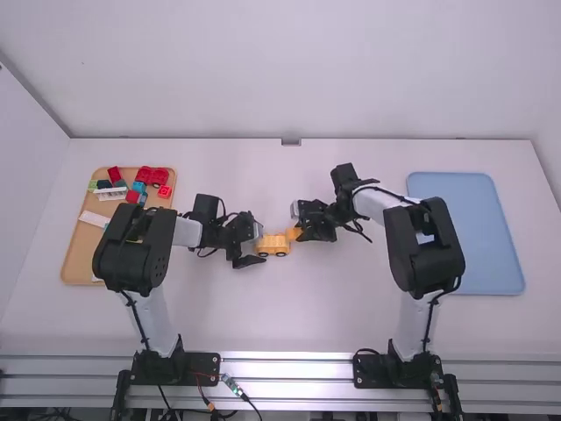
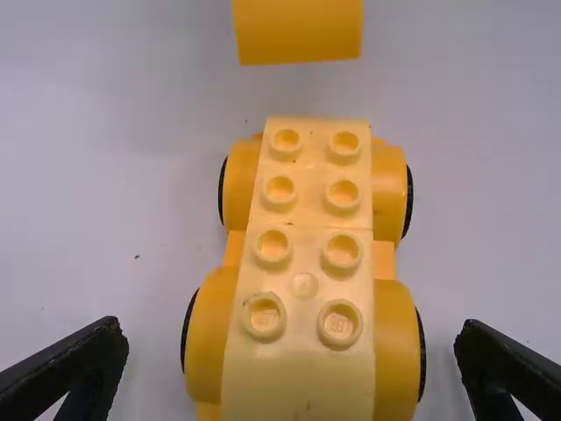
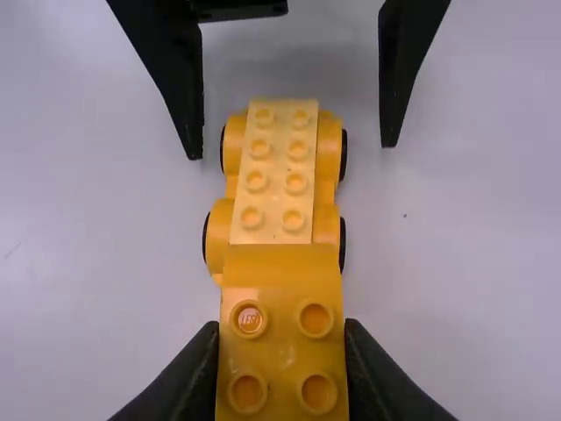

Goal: Assemble lego blocks to make yellow taxi

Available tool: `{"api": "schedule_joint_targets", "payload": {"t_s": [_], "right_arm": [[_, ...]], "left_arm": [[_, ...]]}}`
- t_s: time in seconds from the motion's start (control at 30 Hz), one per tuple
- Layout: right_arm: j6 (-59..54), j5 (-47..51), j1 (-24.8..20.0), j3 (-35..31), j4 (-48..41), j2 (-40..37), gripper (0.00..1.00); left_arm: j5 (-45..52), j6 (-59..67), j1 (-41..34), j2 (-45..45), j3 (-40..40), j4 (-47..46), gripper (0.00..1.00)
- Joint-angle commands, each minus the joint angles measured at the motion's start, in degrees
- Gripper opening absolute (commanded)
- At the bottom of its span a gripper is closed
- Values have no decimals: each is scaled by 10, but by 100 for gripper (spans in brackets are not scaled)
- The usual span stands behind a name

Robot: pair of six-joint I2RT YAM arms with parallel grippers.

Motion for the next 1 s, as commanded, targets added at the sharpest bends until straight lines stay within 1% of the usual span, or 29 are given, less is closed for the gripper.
{"api": "schedule_joint_targets", "payload": {"t_s": [0.0,0.03,0.07,0.13,0.3,0.4,0.5,0.6,0.63,0.77,0.97], "right_arm": [[2,-20,4,9,2,-18,18],[2,-20,4,9,3,-18,18],[2,-20,3,9,4,-18,18],[2,-30,3,9,4,-18,18],[-2,-50,3,9,4,-18,18],[-3,-50,4,9,4,-18,18],[-3,-50,12,9,6,-18,17],[-3,-49,20,9,8,-18,17],[-3,-49,21,9,8,-18,17],[23,-47,31,9,29,-18,15],[57,-49,36,9,51,-18,13]], "left_arm": [[28,-2,1,6,8,0,99],[27,-2,1,7,9,1,98],[27,-2,1,12,9,9,93],[32,-2,1,20,10,19,89],[31,-2,-14,40,11,34,92],[26,-2,-13,40,18,26,93],[23,-2,-15,40,28,17,89],[23,-2,-12,40,38,1,77],[23,-2,-12,40,38,0,76],[7,-2,-17,40,40,0,67],[3,-2,-17,40,35,-2,61]]}}
